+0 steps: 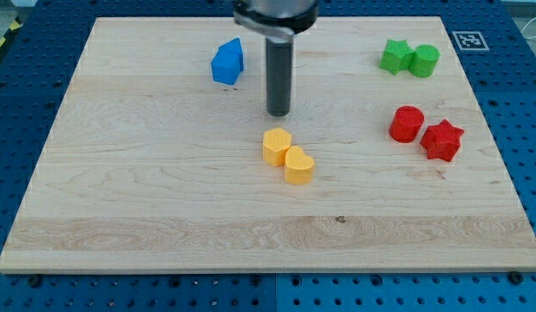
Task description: Move your arm towards the yellow heart
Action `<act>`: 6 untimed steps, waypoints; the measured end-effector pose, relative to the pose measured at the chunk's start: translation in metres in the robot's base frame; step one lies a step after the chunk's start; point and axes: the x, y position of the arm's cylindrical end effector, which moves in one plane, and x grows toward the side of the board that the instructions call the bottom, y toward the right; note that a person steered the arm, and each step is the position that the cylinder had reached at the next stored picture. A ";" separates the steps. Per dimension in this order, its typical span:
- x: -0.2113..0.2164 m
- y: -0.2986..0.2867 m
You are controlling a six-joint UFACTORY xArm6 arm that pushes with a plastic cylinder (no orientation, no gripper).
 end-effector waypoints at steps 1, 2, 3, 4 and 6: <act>0.002 0.040; 0.025 0.066; 0.055 0.091; 0.087 0.099; 0.111 0.053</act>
